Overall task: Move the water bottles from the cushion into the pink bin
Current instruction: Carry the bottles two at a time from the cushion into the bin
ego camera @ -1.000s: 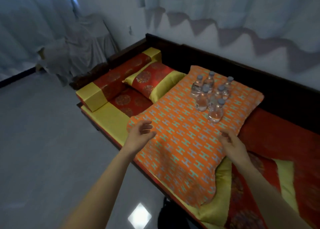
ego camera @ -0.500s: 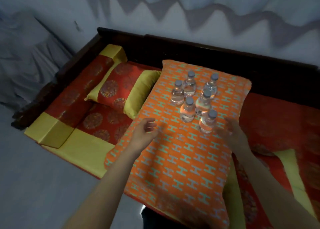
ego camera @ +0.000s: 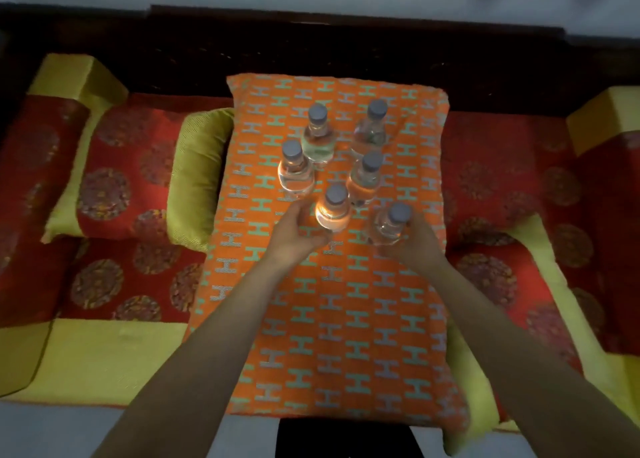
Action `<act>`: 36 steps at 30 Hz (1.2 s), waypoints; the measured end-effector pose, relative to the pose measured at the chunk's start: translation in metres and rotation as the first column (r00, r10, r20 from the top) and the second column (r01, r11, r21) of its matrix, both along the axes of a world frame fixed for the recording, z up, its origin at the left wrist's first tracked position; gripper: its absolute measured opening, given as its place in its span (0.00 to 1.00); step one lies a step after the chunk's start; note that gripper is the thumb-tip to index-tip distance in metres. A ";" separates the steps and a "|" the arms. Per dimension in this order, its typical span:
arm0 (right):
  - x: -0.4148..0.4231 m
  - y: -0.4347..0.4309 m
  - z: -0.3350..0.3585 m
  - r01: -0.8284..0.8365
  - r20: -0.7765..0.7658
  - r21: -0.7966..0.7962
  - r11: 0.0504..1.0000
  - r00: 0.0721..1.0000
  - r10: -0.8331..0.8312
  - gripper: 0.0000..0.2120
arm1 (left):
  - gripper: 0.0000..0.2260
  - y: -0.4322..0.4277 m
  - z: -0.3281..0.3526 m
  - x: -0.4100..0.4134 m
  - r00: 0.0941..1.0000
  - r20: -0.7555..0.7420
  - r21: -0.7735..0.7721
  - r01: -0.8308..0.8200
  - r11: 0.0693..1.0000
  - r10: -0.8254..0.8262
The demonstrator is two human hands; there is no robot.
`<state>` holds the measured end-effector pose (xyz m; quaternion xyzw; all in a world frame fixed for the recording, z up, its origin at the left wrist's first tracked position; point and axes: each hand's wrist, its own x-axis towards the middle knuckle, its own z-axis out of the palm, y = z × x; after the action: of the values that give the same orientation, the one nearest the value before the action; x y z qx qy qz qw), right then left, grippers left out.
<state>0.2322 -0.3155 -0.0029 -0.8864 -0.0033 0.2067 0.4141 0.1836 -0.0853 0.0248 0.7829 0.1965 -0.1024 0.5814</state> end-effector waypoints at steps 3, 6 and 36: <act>0.001 0.007 -0.006 0.021 0.000 -0.002 1.000 1.000 -0.021 0.32 | 0.37 -0.003 -0.012 0.010 0.997 0.001 0.009 0.083 0.996 -0.083; 0.001 0.010 -0.010 0.064 0.032 -0.015 0.998 0.997 -0.064 0.29 | 0.41 -0.004 -0.025 0.019 0.992 -0.005 0.022 0.125 0.992 -0.125; -0.061 -0.056 0.076 0.369 0.086 0.165 0.915 0.918 -0.386 0.18 | 0.28 0.010 0.019 0.006 0.971 0.126 0.061 0.197 0.979 -0.203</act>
<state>0.1709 -0.3720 0.0730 -0.8483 0.1290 0.0699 0.5088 0.1893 -0.0752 0.0443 0.8175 0.0802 -0.1036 0.5608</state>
